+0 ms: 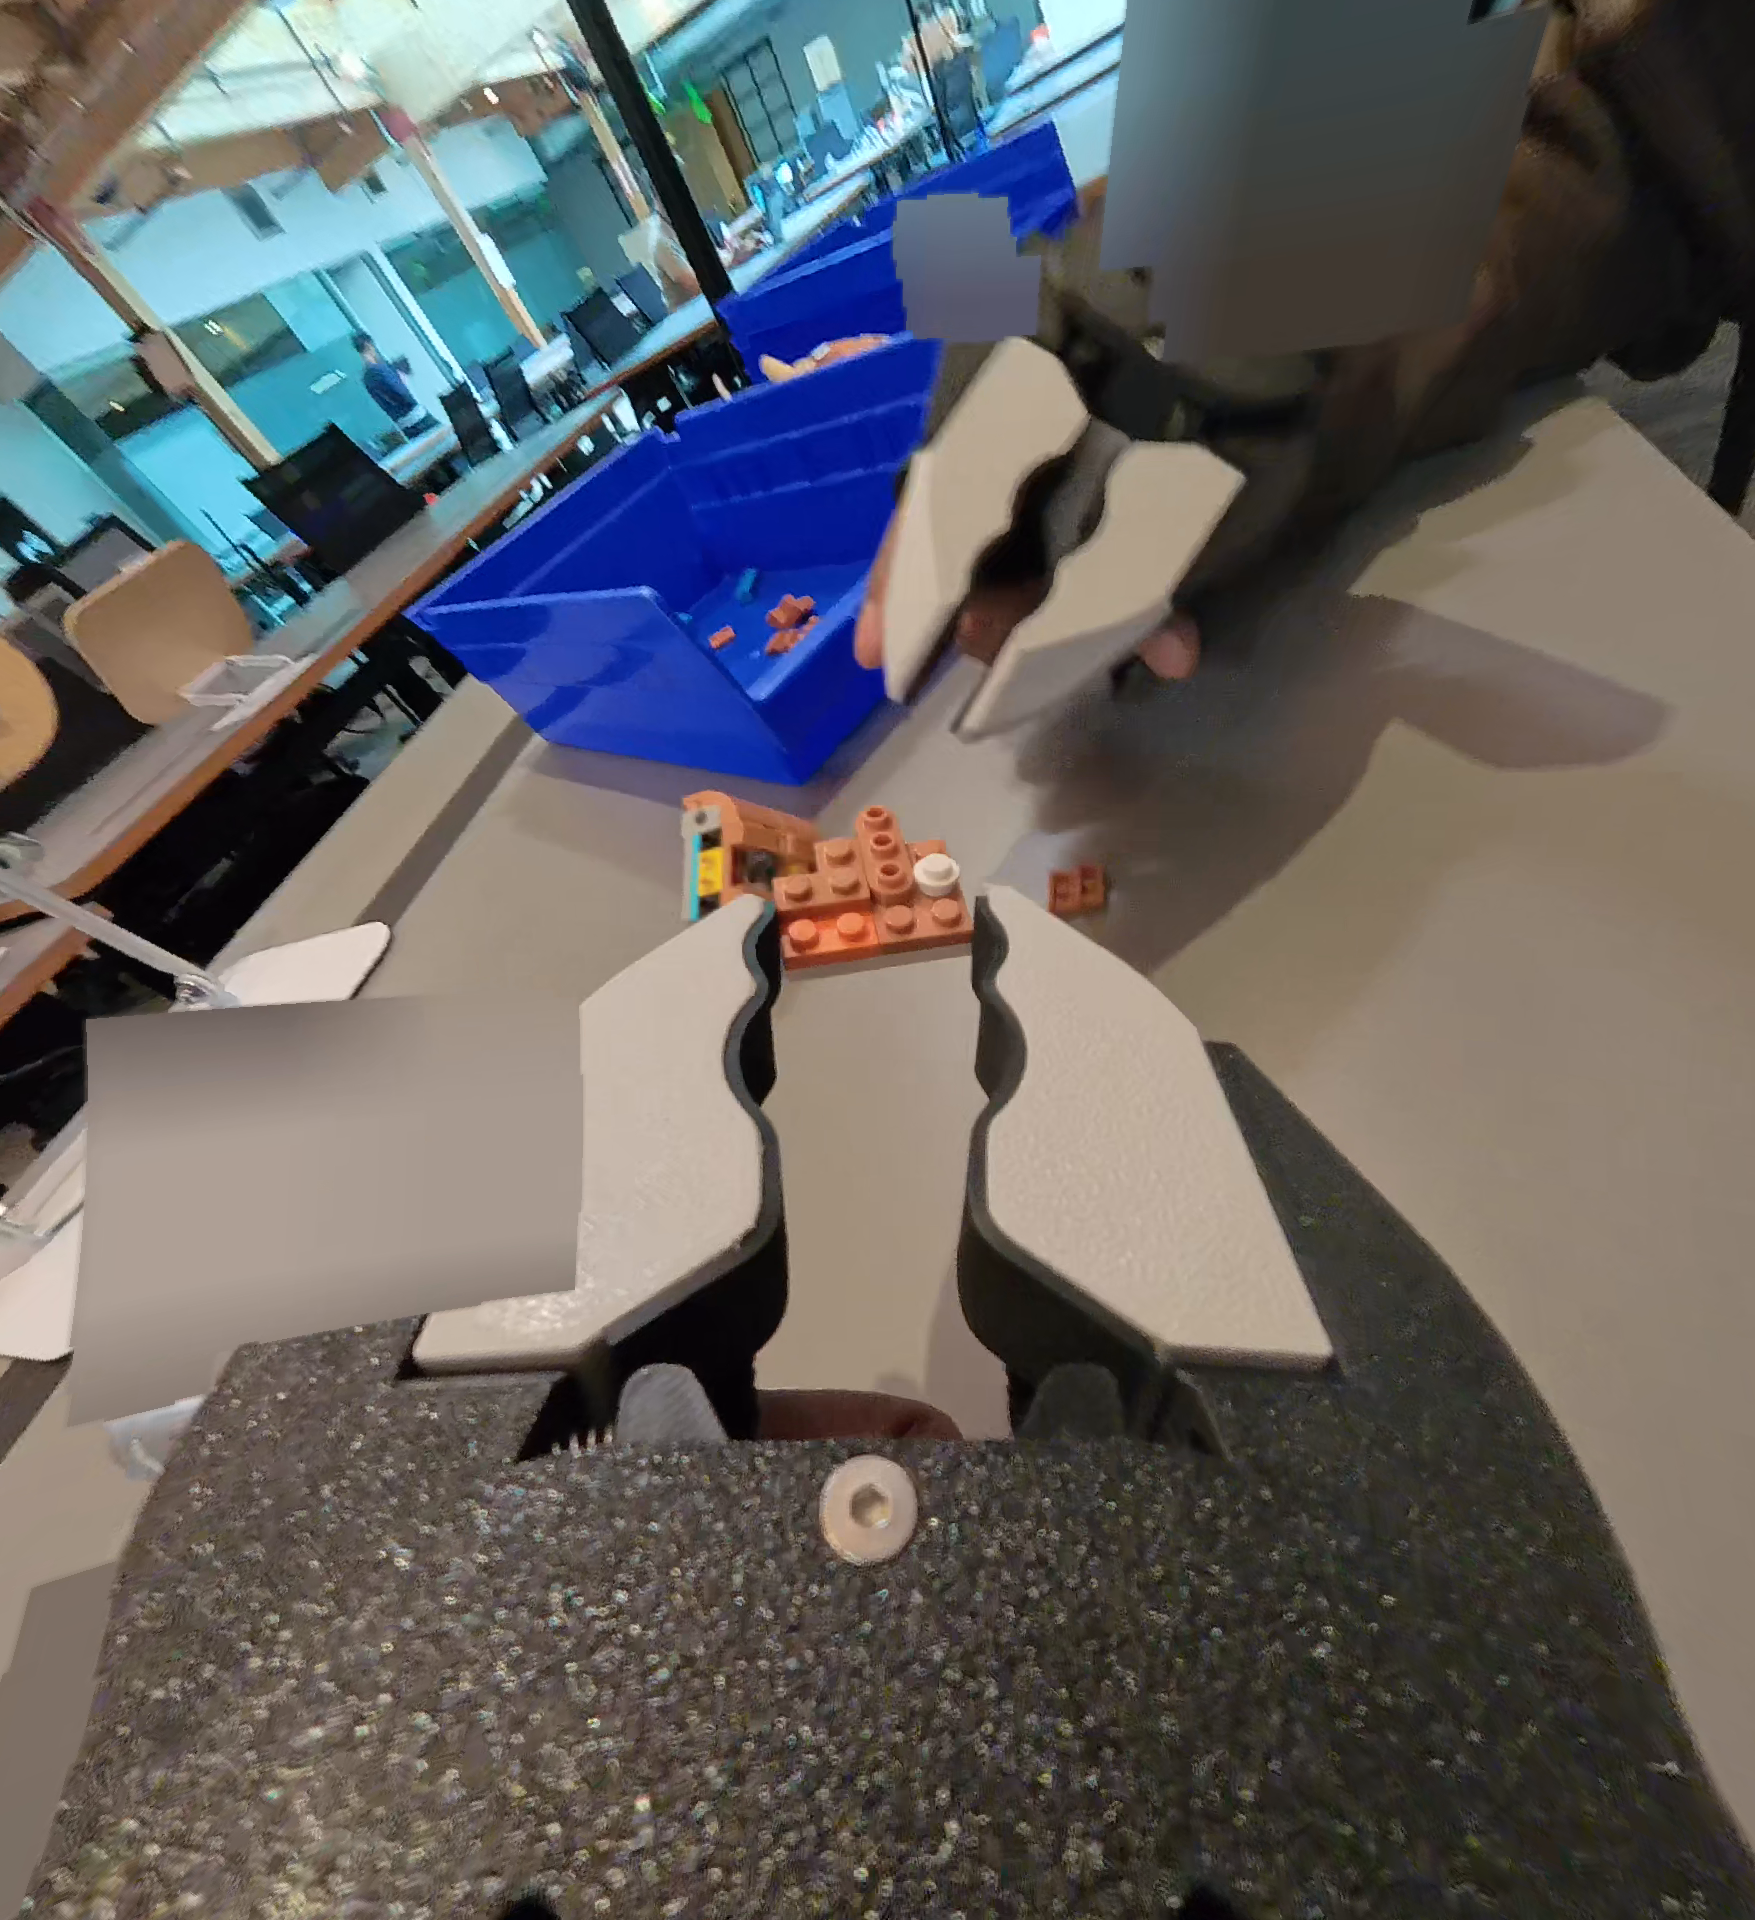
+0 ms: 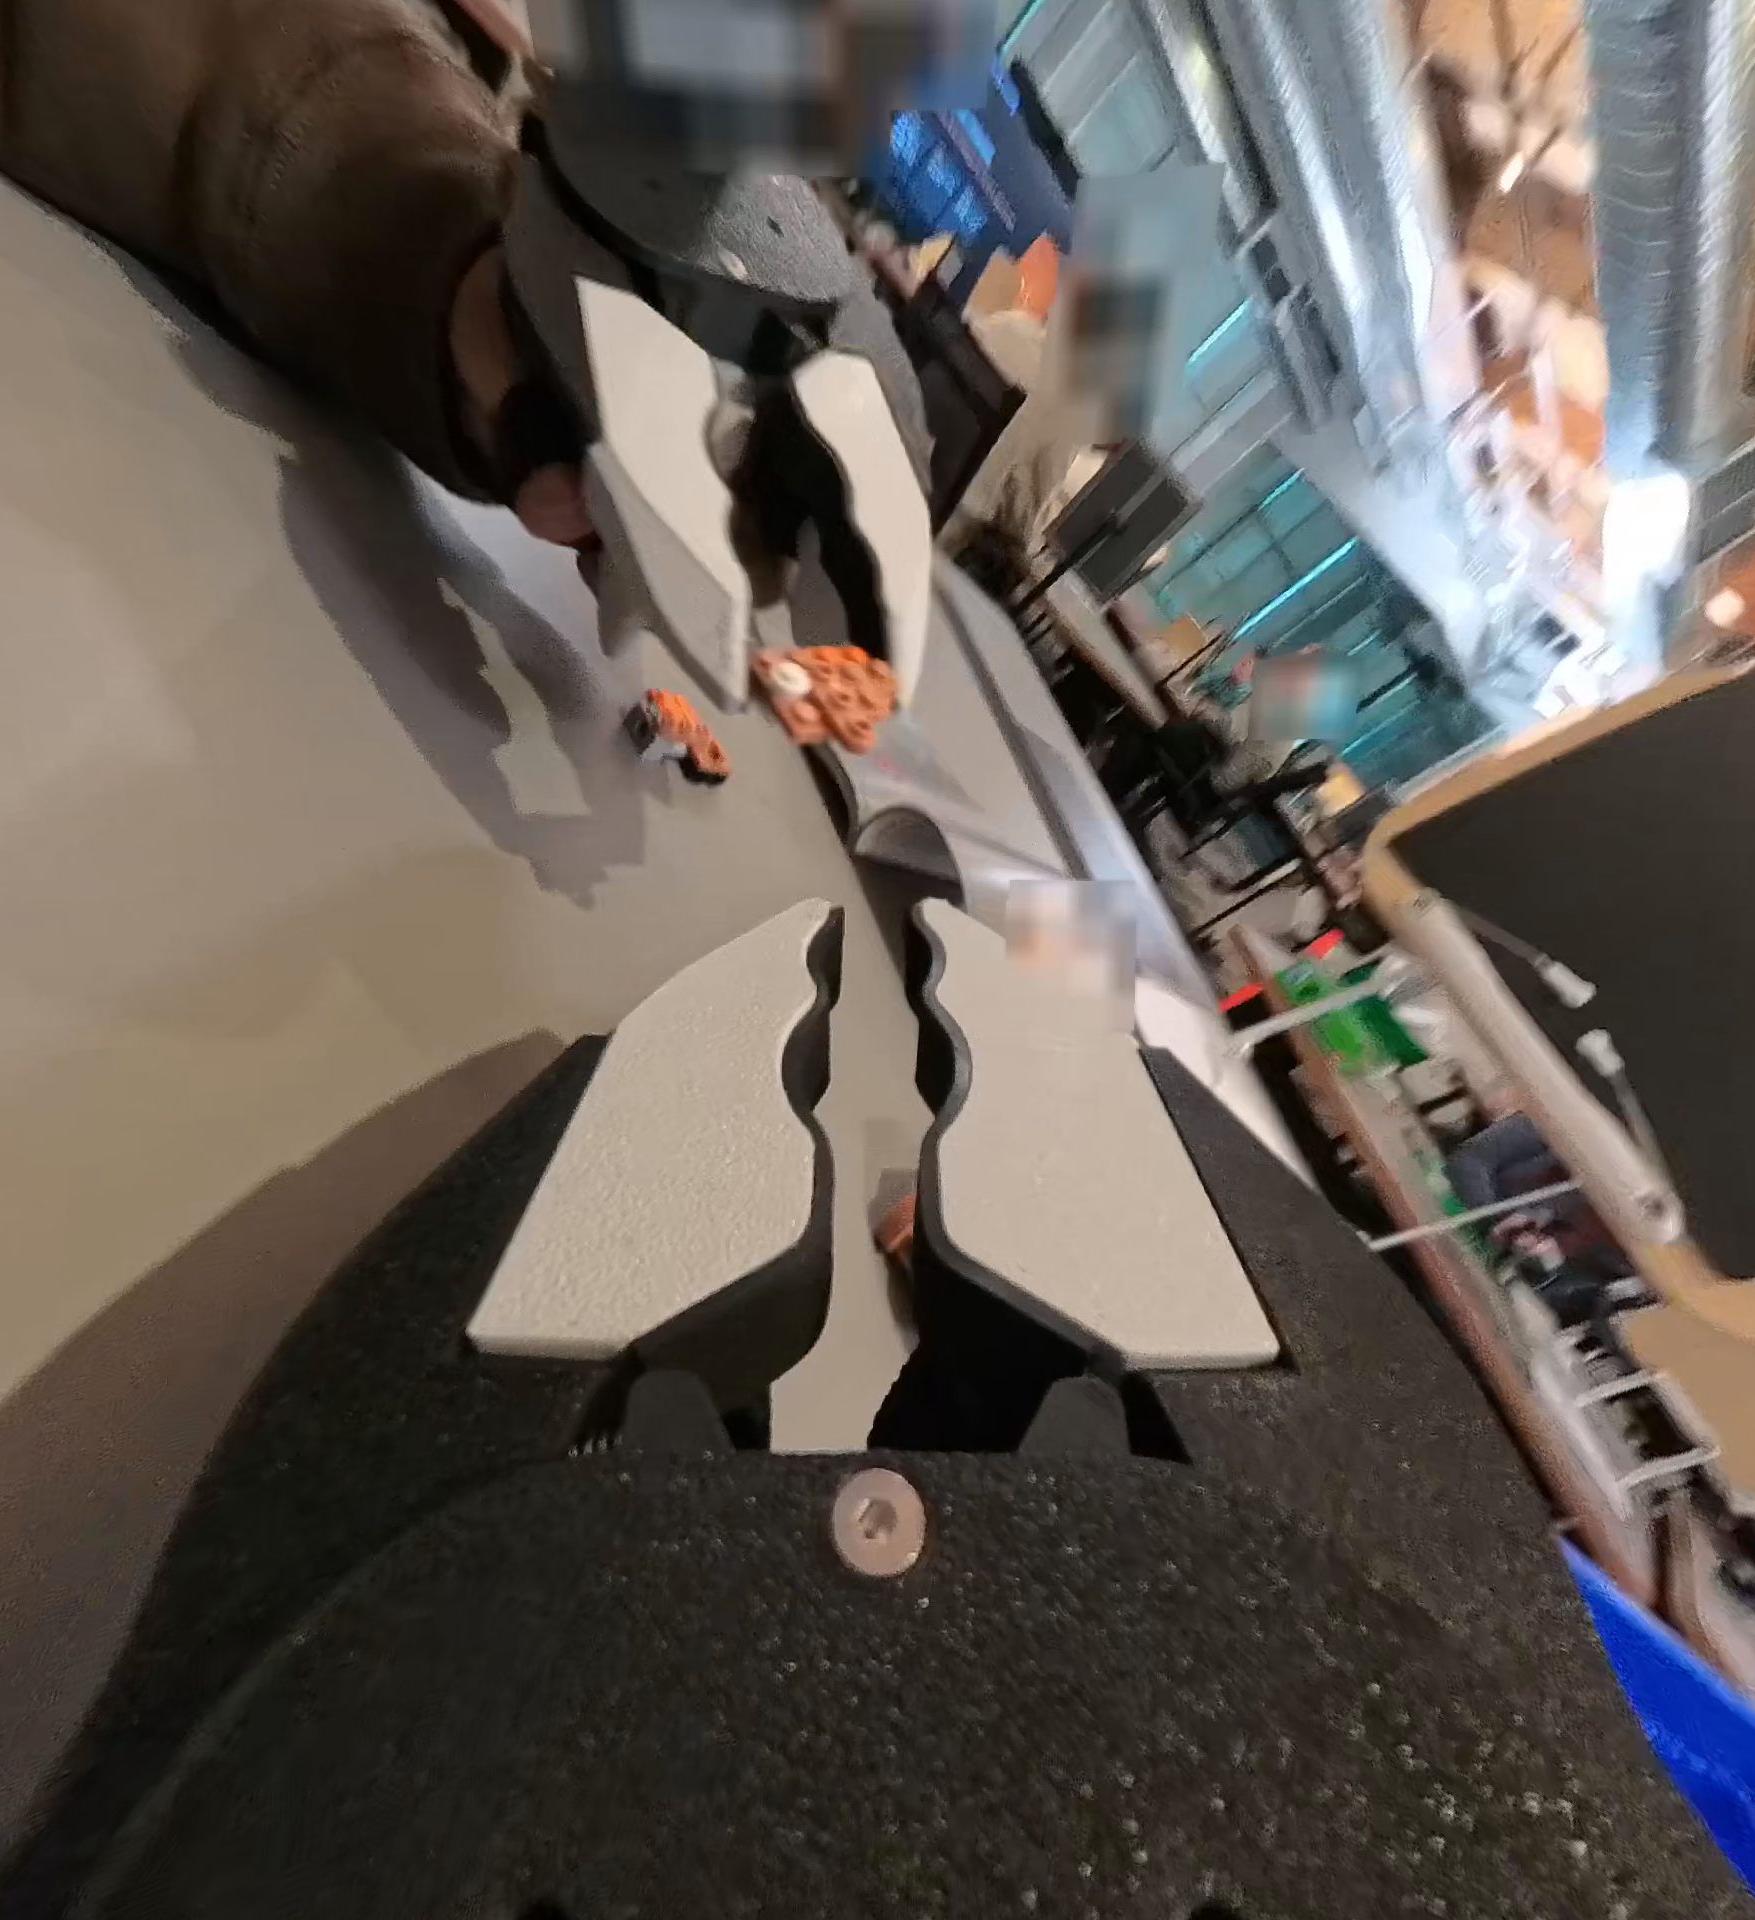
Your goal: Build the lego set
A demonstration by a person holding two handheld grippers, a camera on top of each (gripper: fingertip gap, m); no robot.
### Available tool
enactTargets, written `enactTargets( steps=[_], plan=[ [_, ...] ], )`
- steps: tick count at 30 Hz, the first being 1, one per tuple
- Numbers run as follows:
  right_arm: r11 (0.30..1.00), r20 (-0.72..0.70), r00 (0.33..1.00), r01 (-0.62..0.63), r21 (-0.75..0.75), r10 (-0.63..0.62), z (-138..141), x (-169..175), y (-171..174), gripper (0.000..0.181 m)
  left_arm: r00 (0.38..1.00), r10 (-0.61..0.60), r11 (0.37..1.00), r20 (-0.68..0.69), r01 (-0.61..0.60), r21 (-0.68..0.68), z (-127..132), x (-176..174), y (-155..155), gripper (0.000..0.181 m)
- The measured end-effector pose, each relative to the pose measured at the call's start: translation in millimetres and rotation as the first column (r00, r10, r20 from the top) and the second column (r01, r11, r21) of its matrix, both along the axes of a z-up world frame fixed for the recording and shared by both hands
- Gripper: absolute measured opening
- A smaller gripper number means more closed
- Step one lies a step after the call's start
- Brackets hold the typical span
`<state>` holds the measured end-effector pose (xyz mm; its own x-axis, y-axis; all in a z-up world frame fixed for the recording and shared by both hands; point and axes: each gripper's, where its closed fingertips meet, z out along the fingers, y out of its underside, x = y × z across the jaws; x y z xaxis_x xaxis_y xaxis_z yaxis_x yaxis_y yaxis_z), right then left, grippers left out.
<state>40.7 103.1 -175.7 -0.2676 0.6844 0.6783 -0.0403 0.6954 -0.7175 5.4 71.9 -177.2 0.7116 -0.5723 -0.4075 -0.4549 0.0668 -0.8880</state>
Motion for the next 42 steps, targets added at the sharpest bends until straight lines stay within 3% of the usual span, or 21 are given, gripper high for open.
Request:
enactTargets(
  steps=[4,7,11,21,42],
  plan=[
    [0.989,0.217,0.976,0.042,-0.143,-0.01,-18,4,21,0.011,0.998,0.002,0.991,-0.068,-0.011,-0.136,-23,6,0,0.035],
    [0.976,0.396,0.917,0.042,-0.214,0.047,-41,12,24,0.012,0.993,0.024,0.968,-0.119,-0.053,-0.247,-41,9,0,0.035],
    [0.978,0.539,0.839,0.047,-0.202,0.072,-68,20,21,0.013,0.991,0.03,0.935,-0.131,-0.075,-0.345,-55,16,-3,0.035],
    [0.98,0.563,0.822,0.029,-0.198,0.089,-73,22,15,0.014,0.989,0.006,0.894,-0.15,-0.072,-0.442,-73,19,-9,0.035],
    [0.983,0.565,0.821,0.026,-0.183,0.084,-74,23,14,0.014,0.989,0.006,0.889,-0.145,-0.071,-0.452,-75,18,-9,0.035]
  ],
)
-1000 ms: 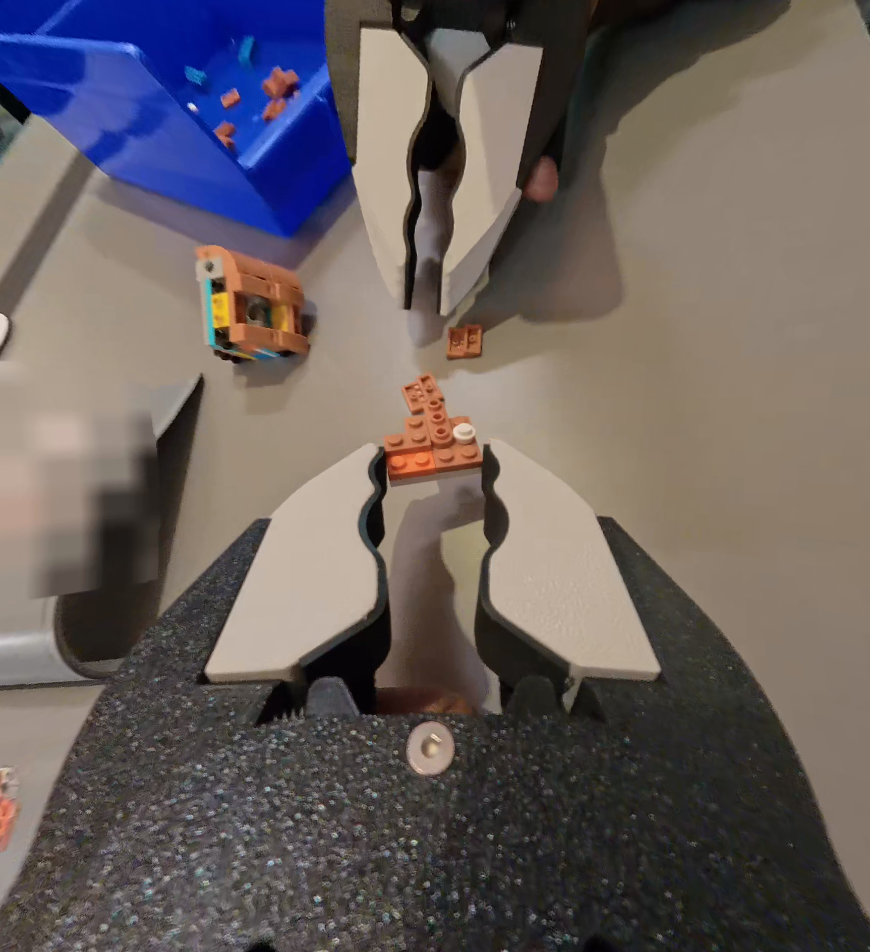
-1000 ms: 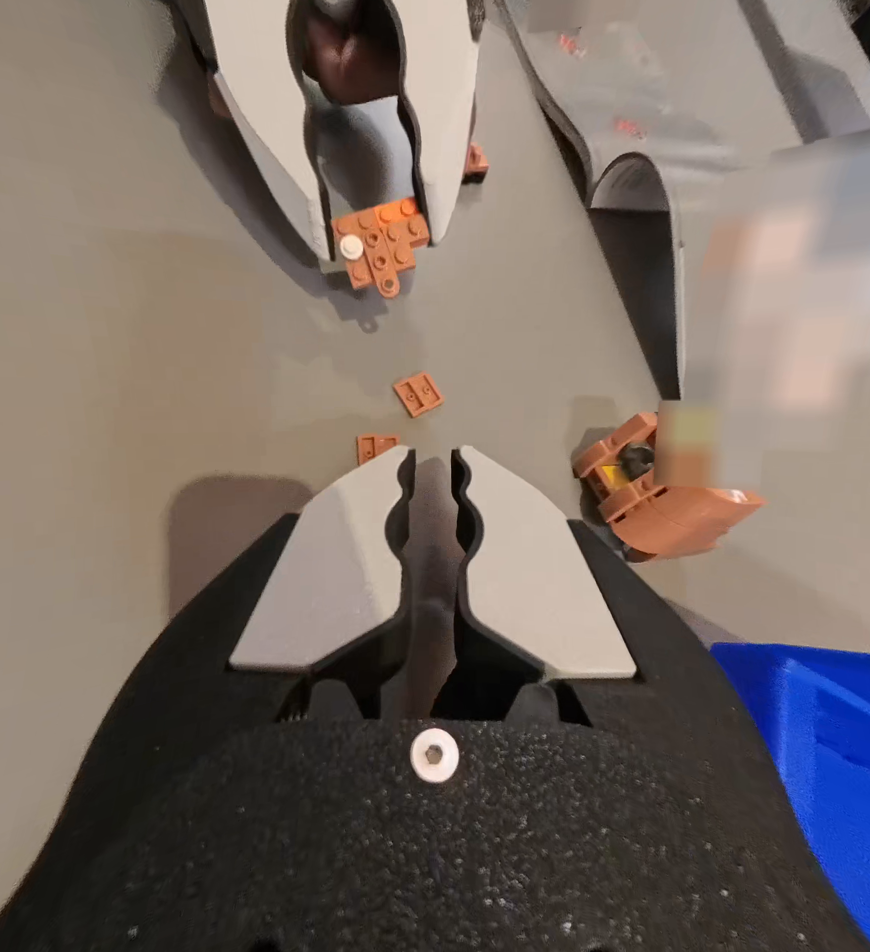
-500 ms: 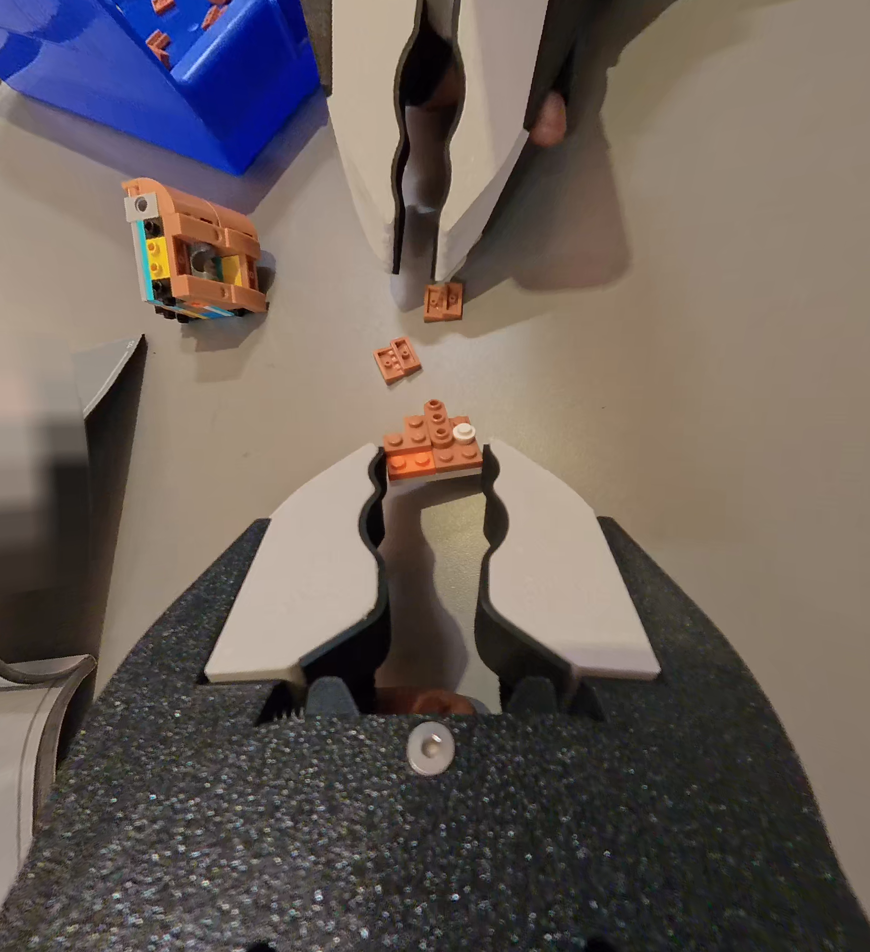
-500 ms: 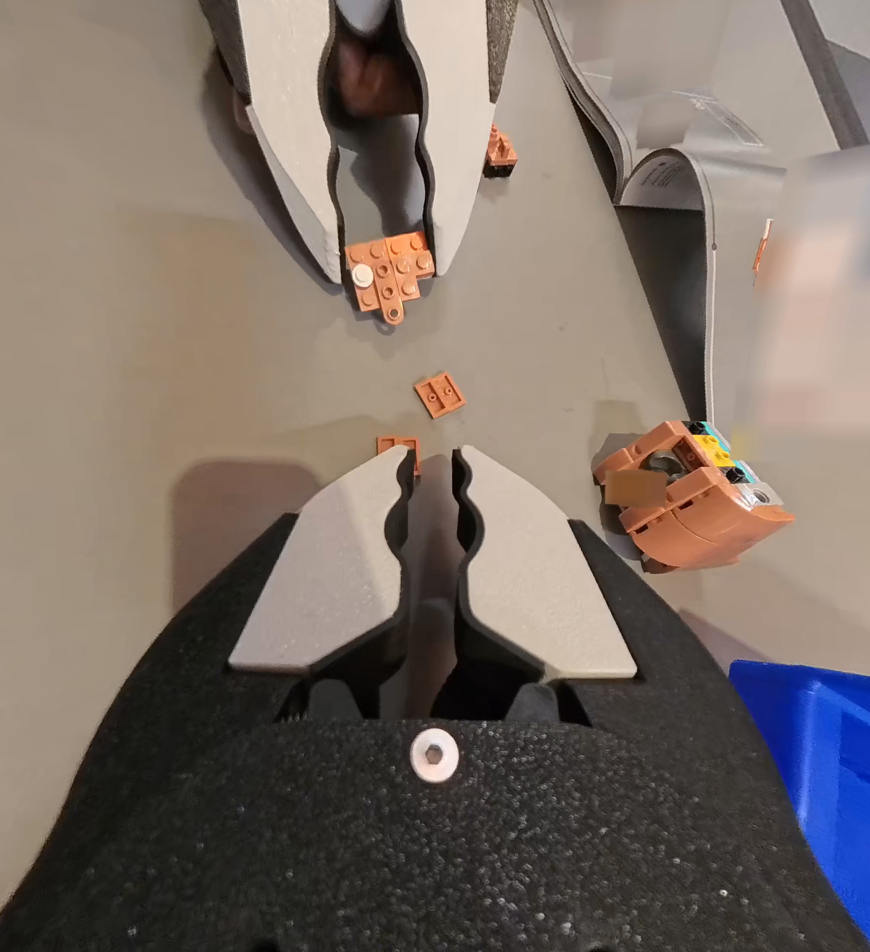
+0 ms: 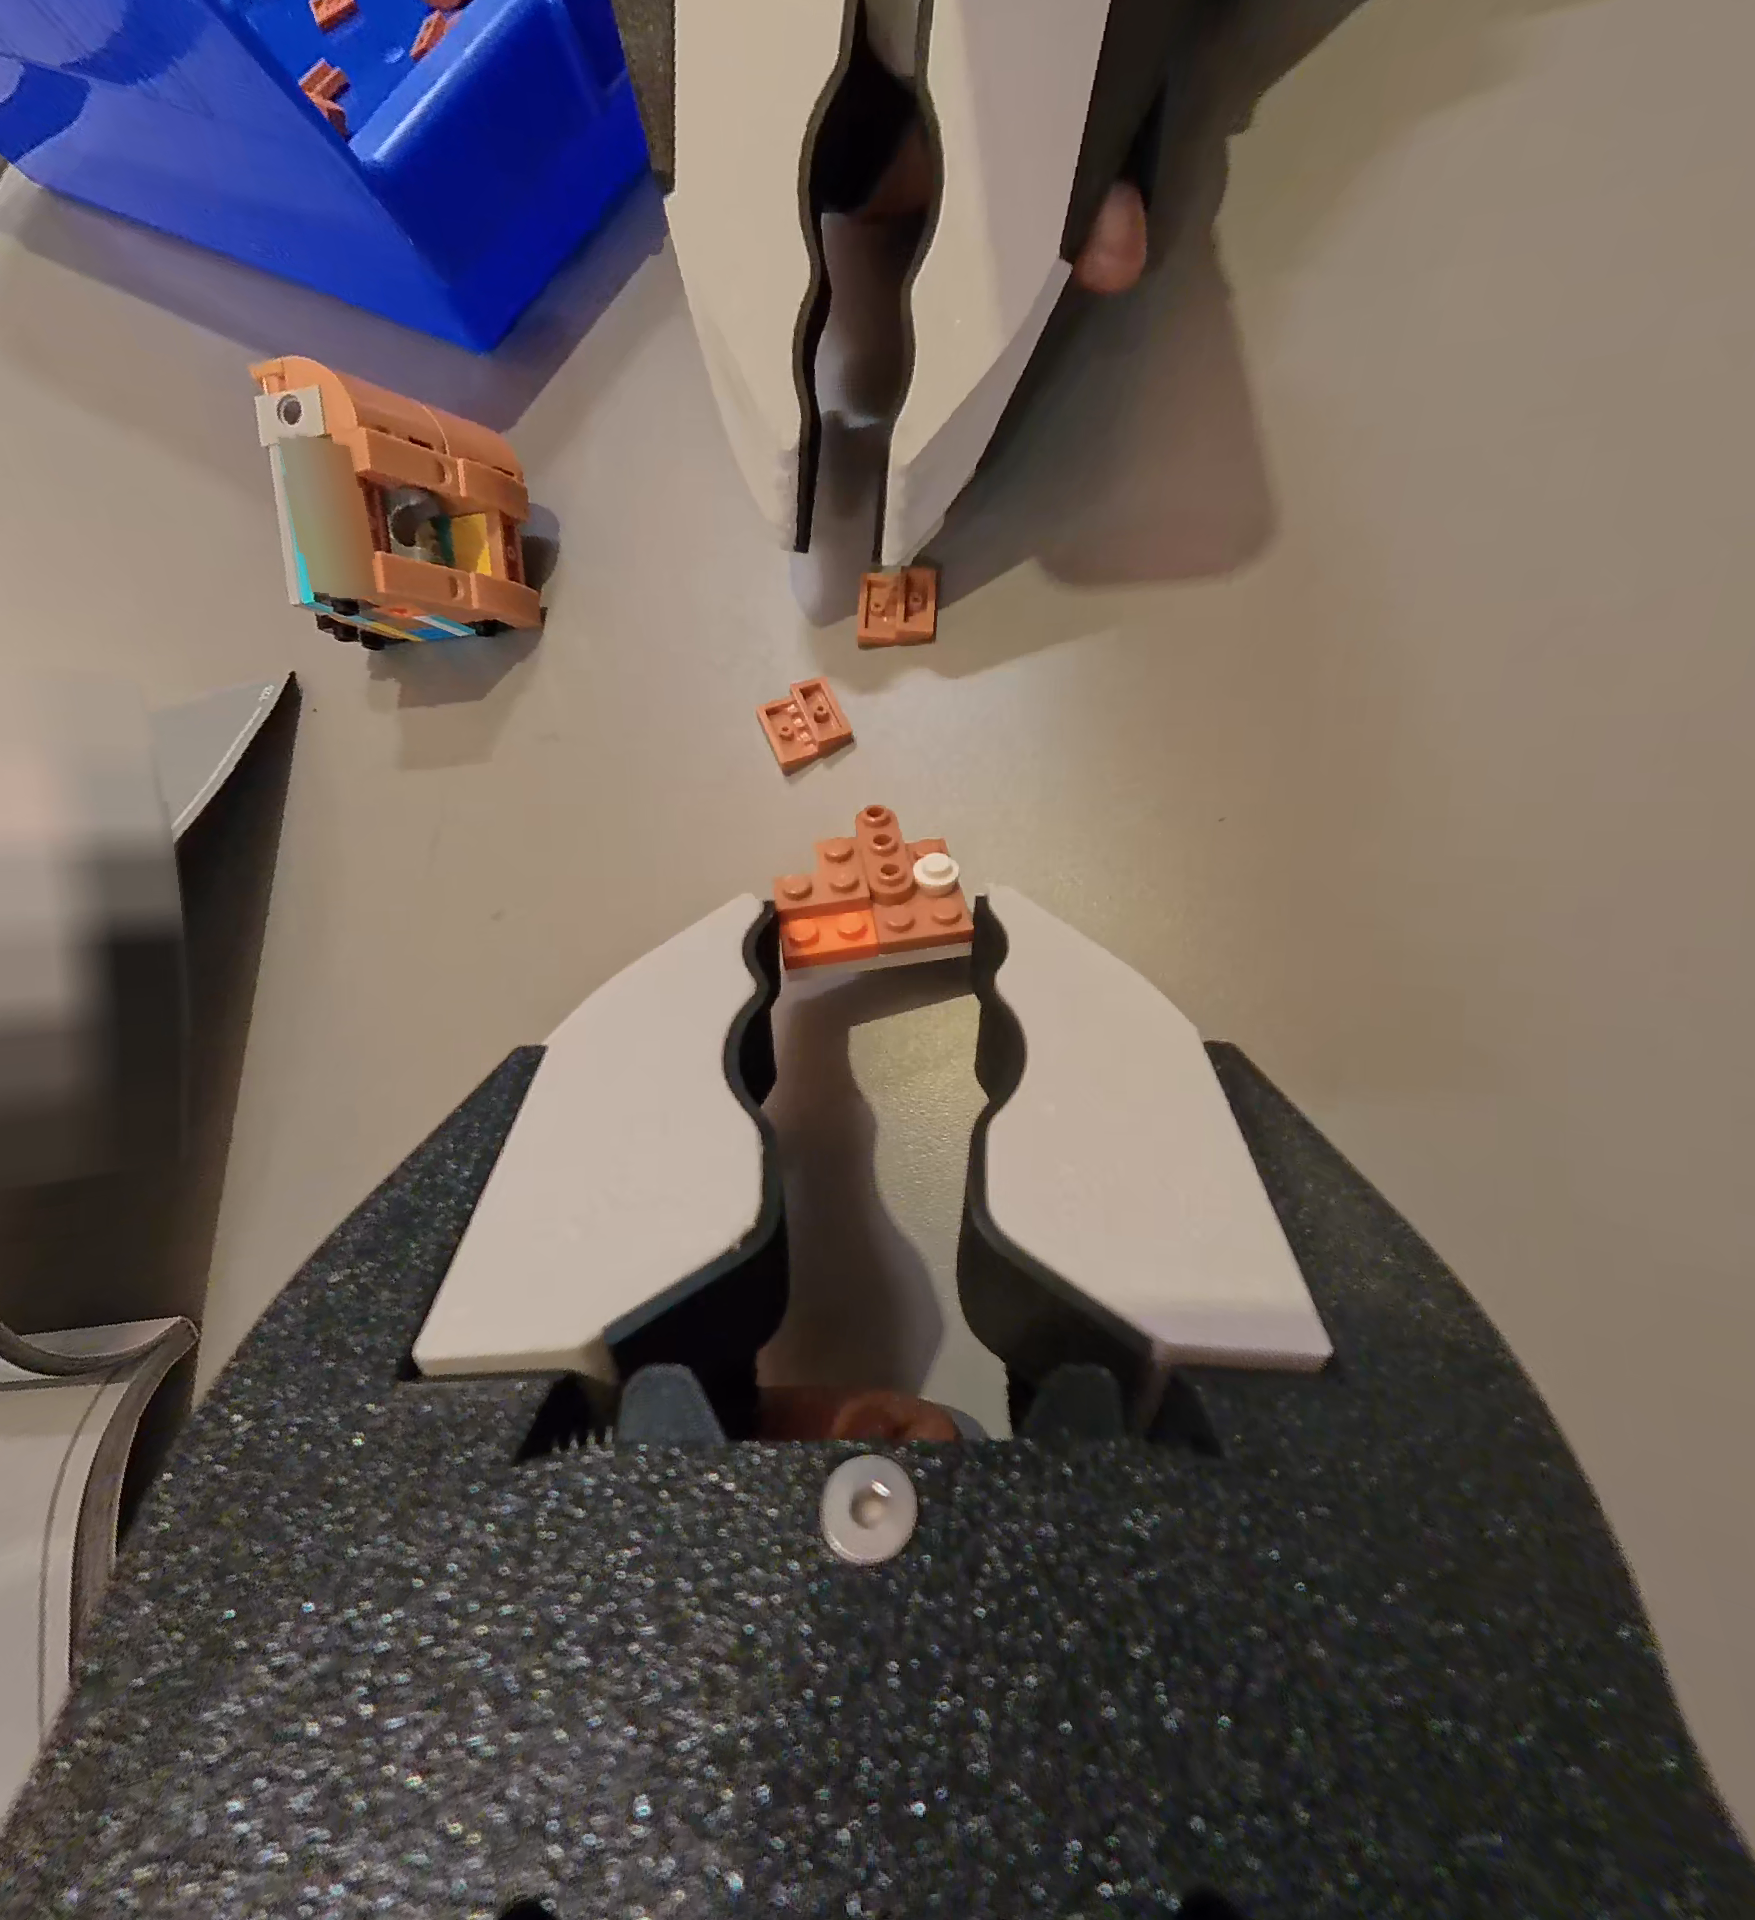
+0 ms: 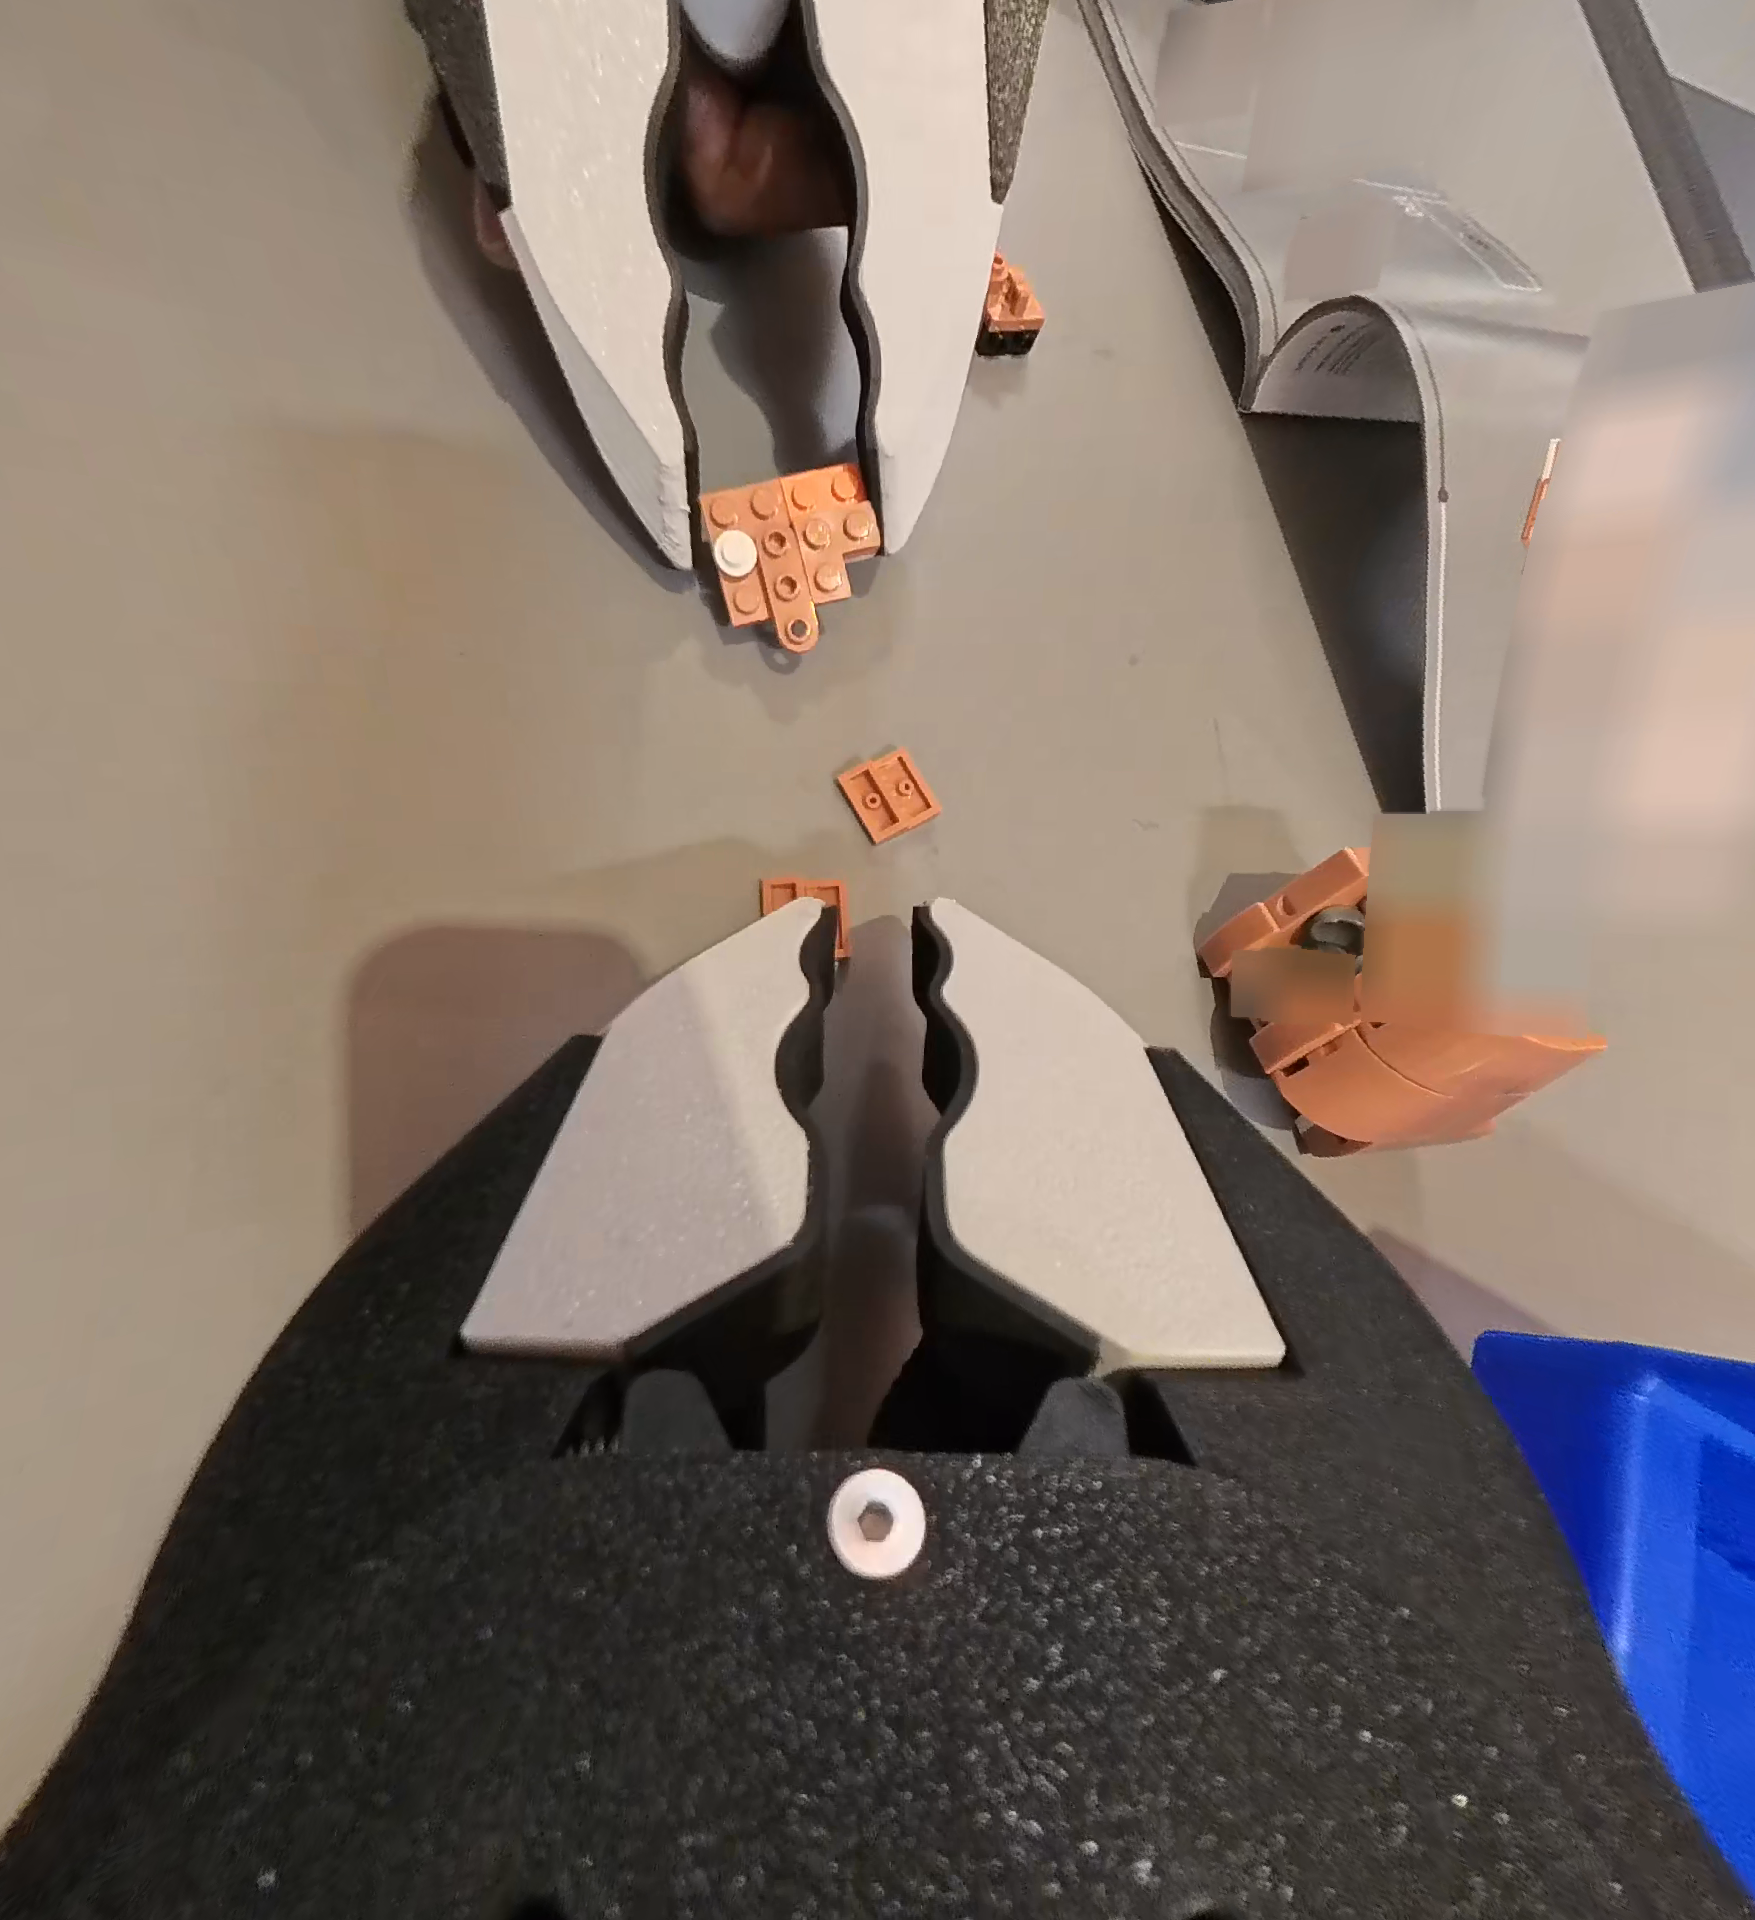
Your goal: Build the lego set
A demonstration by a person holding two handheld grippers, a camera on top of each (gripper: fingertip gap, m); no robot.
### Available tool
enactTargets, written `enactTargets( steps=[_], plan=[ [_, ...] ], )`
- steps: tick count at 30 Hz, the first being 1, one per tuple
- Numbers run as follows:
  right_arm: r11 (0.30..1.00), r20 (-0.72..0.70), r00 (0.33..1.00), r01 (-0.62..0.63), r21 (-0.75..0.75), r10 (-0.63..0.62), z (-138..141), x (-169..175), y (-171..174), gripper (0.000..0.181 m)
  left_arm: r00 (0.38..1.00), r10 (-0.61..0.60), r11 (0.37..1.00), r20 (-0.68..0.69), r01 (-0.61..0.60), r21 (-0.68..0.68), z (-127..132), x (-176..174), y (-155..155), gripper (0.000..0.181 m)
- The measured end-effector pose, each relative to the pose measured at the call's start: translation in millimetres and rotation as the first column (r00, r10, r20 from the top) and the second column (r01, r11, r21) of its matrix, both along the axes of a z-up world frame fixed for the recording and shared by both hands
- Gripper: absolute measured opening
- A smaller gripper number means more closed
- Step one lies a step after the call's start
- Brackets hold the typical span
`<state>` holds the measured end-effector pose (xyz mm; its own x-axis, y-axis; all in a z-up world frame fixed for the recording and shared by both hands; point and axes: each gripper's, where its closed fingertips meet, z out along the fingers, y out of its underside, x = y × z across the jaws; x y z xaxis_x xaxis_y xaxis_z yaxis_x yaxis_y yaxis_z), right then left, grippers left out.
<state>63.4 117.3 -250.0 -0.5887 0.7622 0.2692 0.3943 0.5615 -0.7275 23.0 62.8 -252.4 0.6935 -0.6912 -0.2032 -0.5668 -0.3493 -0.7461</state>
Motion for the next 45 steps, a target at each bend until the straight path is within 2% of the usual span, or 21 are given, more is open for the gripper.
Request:
enactTargets(
  steps=[19,33,45],
  plan=[
    [1.0,0.003,1.0,-0.003,0.002,0.003,-0.5,0.1,-0.7,0.014,1.0,0.004,1.0,0.005,-0.004,-0.007,-0.1,-0.6,-0.1,0.035],
    [1.0,0.01,1.0,-0.005,0.0,0.005,-1.2,0.5,-0.8,0.015,0.999,0.019,0.998,0.032,-0.017,-0.061,-3.1,-1.0,-2.6,0.036],
    [0.998,0.059,0.996,-0.06,-0.025,0.061,-5.0,8.3,-6.2,0.021,0.998,0.032,0.996,0.054,-0.027,-0.08,-3.9,-2.4,-2.5,0.036]
  ],
)
